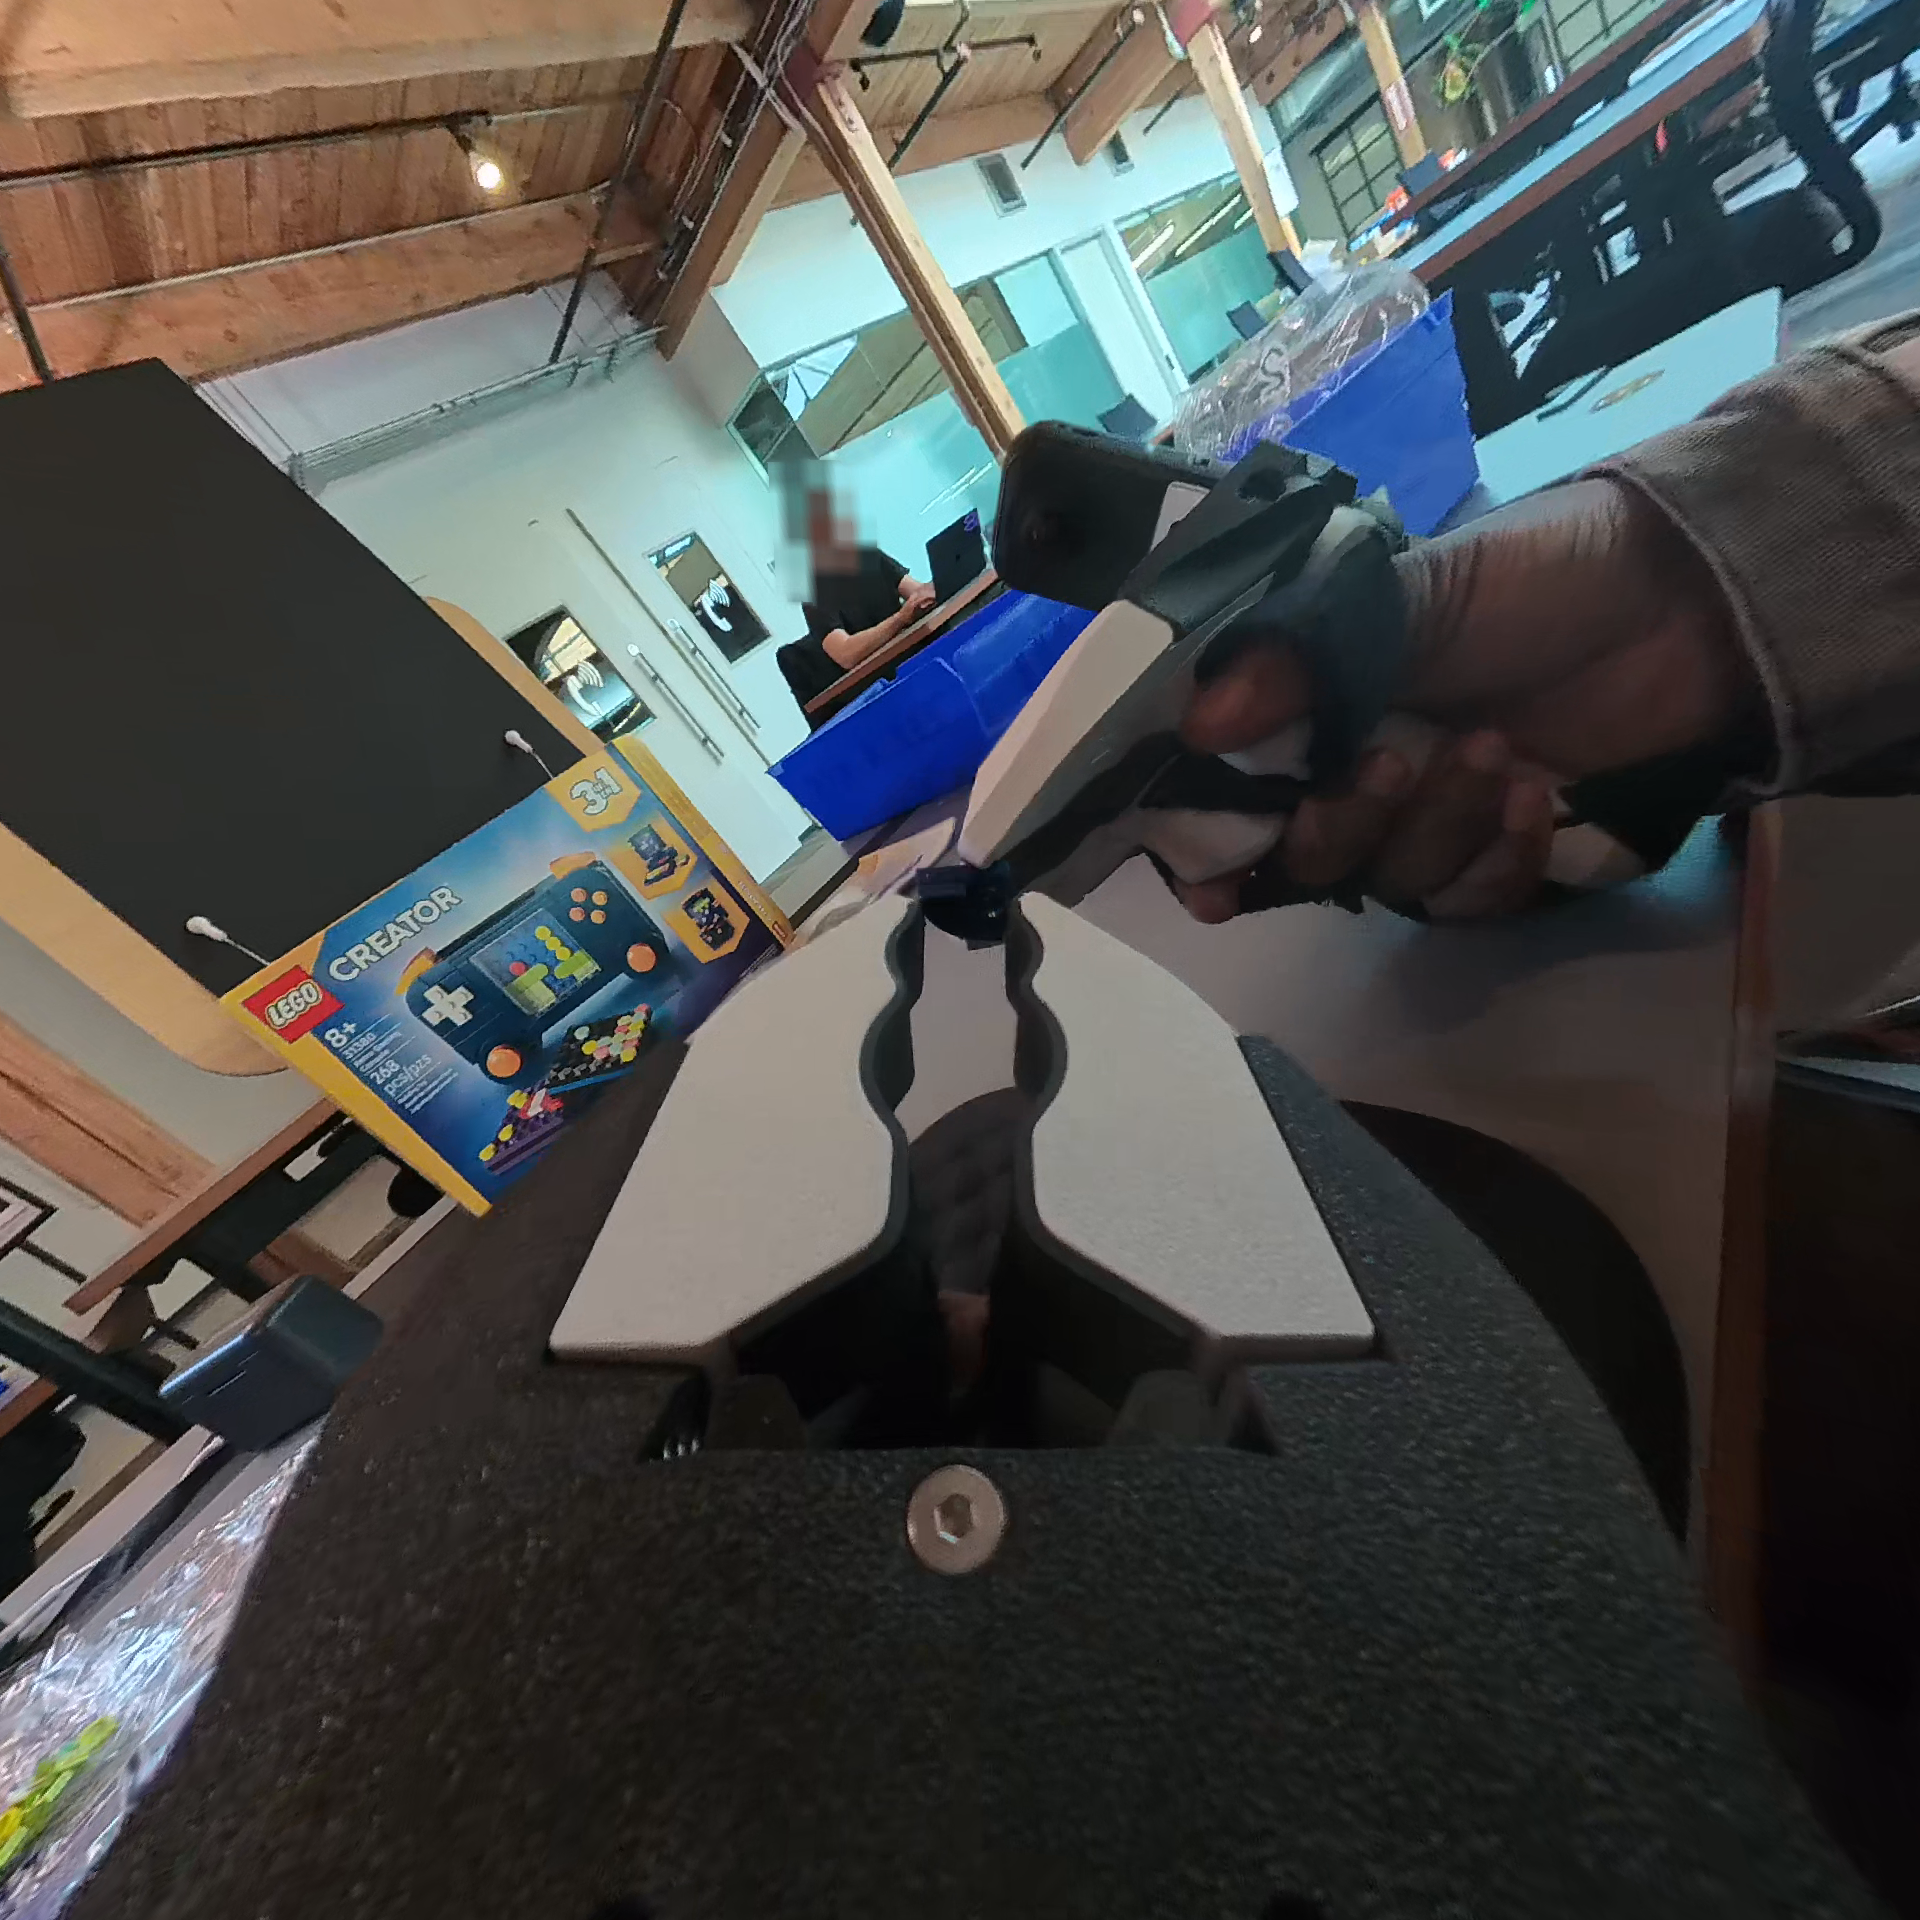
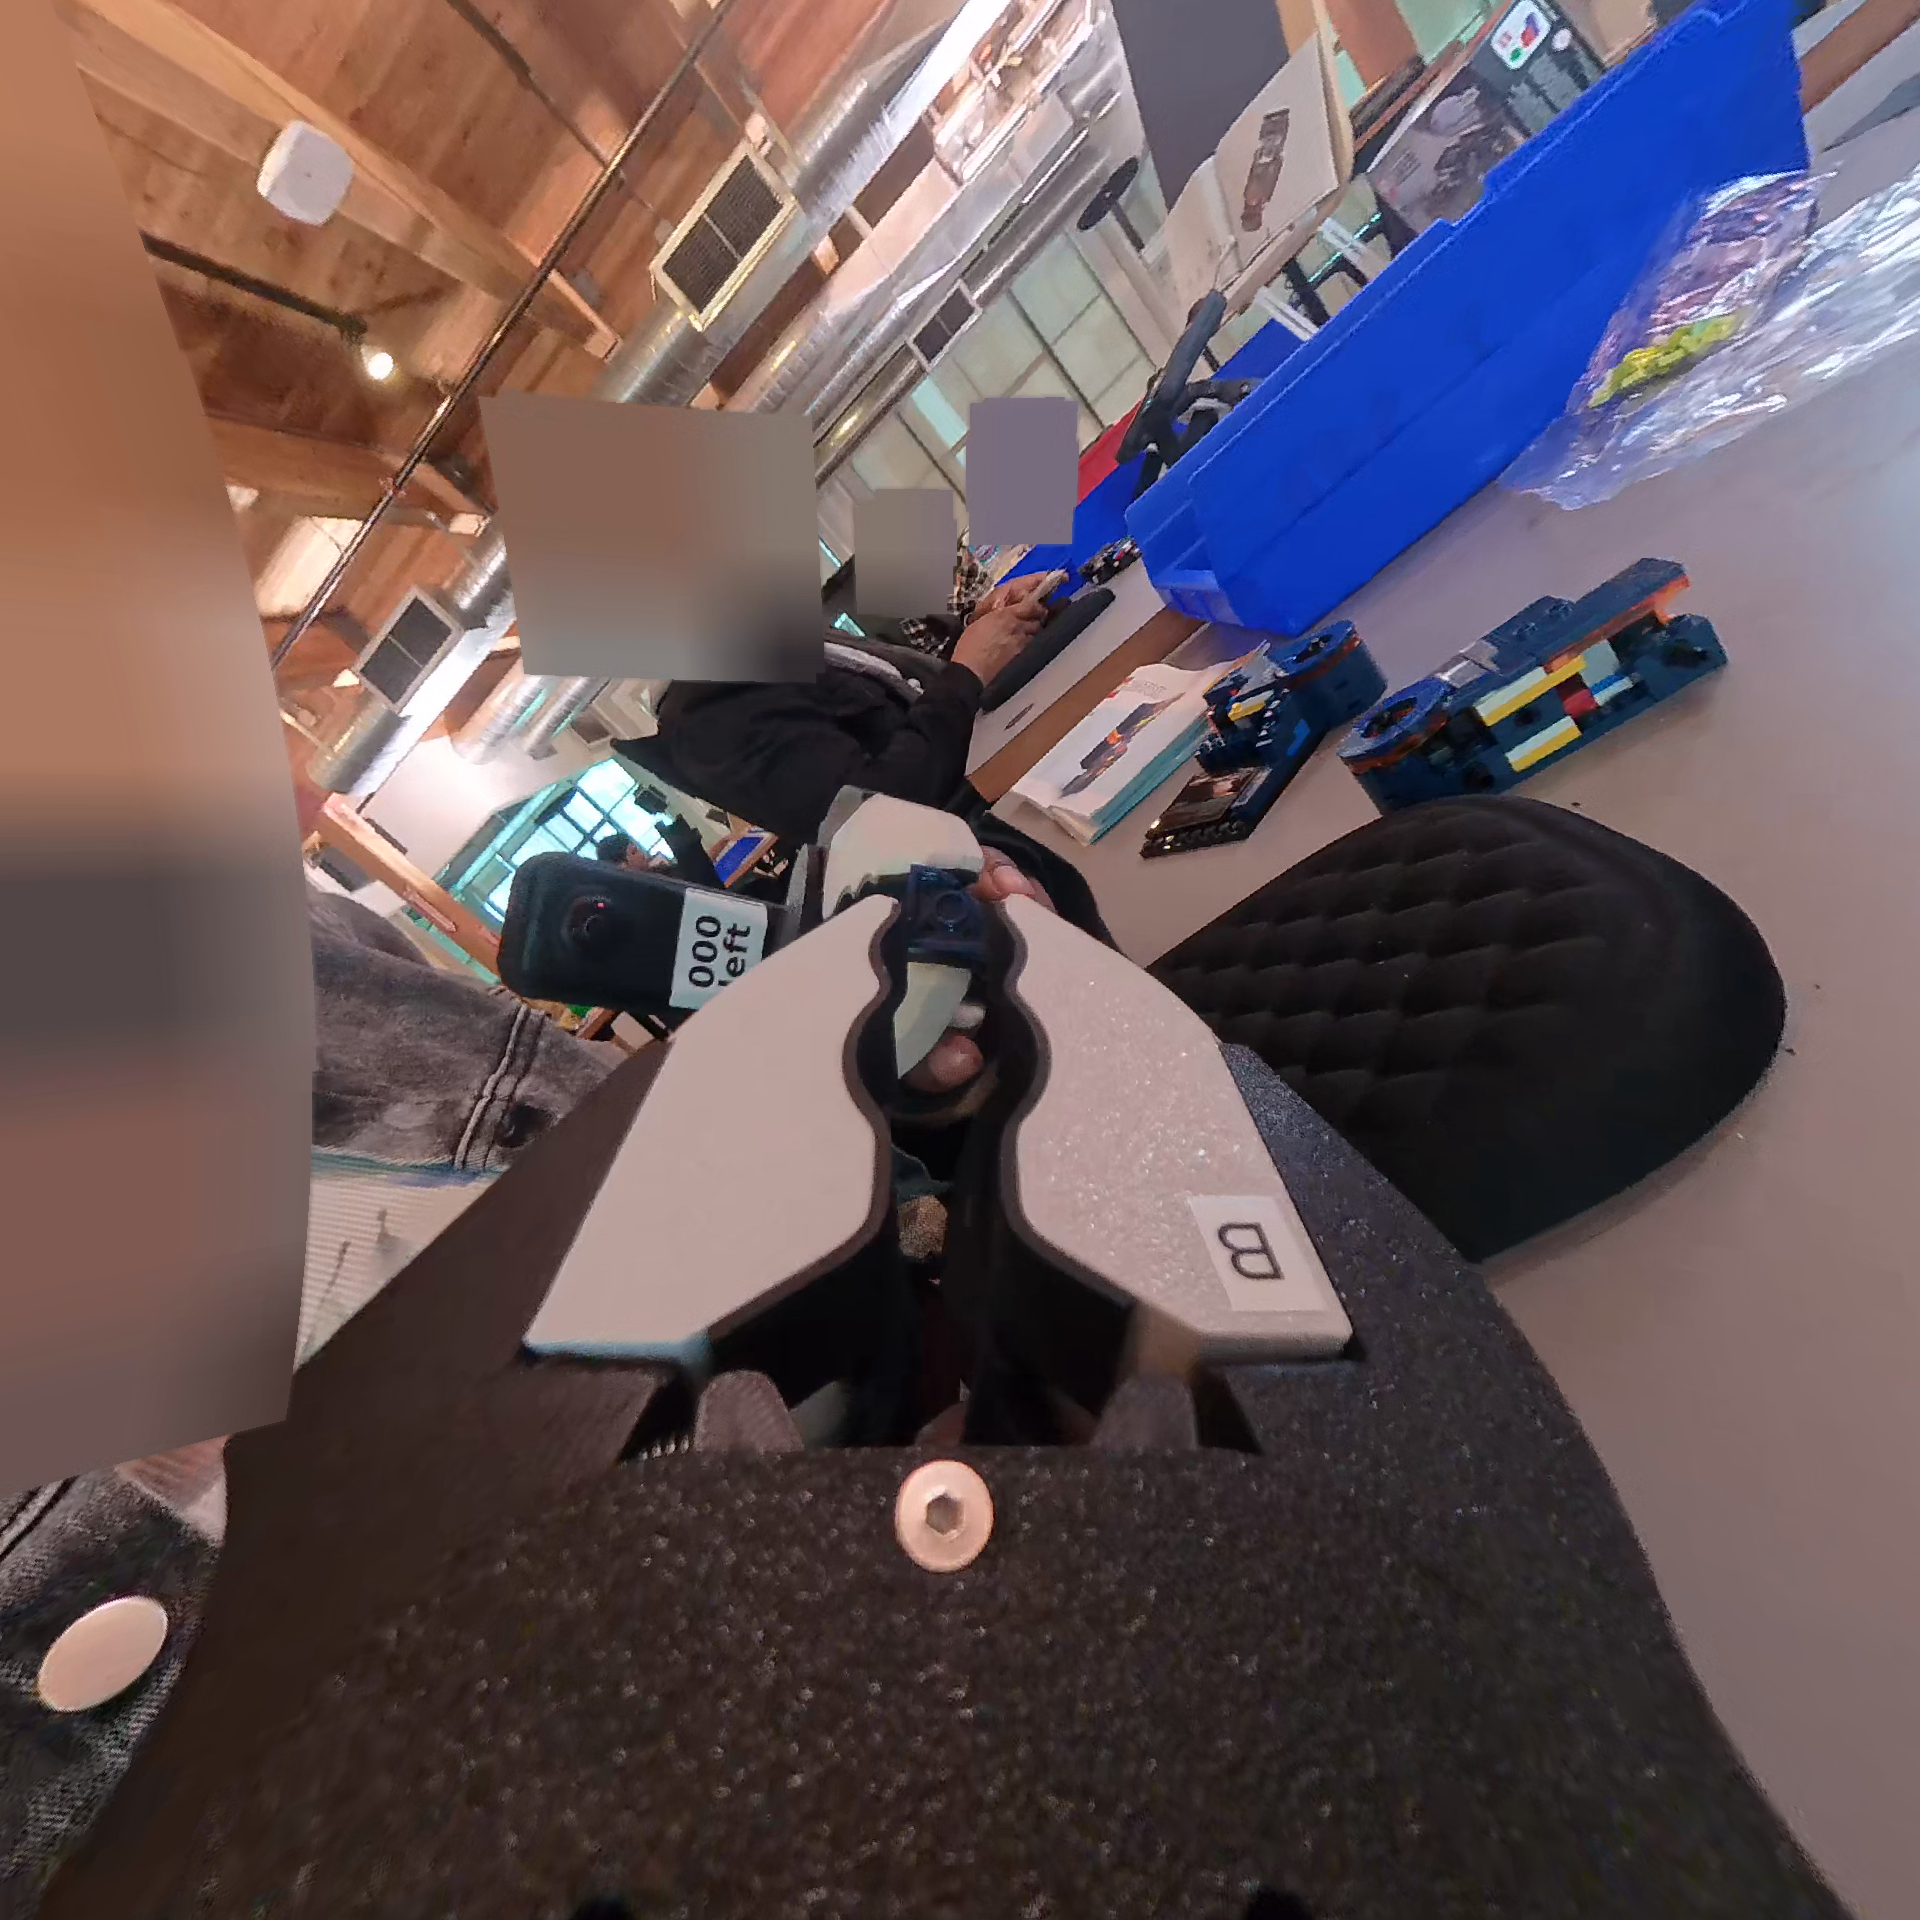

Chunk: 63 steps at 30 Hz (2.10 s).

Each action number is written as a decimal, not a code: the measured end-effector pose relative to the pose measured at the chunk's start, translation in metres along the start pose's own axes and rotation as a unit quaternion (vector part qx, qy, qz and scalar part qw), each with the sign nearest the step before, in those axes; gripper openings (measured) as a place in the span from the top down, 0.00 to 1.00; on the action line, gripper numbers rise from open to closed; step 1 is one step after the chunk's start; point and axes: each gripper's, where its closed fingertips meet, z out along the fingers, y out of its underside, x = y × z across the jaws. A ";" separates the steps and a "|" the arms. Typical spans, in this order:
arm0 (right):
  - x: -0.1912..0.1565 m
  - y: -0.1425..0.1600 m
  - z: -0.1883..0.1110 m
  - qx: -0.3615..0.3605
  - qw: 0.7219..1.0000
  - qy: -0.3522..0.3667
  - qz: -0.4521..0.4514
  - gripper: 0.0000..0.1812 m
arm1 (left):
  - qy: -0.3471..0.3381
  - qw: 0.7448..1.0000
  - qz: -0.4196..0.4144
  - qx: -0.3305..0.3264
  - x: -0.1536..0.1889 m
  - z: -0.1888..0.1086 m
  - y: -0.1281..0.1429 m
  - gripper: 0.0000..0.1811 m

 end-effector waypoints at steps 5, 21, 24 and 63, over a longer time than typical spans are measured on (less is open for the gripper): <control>0.009 -0.002 0.002 -0.006 1.000 0.022 0.009 0.92 | 0.013 1.000 -0.014 -0.022 -0.003 0.003 0.008 0.92; 0.010 0.008 0.001 -0.069 0.998 -0.012 -0.005 0.92 | 0.057 0.998 0.006 -0.013 0.005 0.000 0.009 0.93; 0.005 0.007 0.002 -0.068 0.997 -0.027 -0.003 0.92 | 0.070 0.997 -0.012 0.010 0.005 -0.004 0.003 0.92; -0.005 0.013 0.000 -0.070 0.994 -0.068 0.040 0.92 | 0.088 0.994 -0.027 0.051 0.009 -0.010 -0.009 0.95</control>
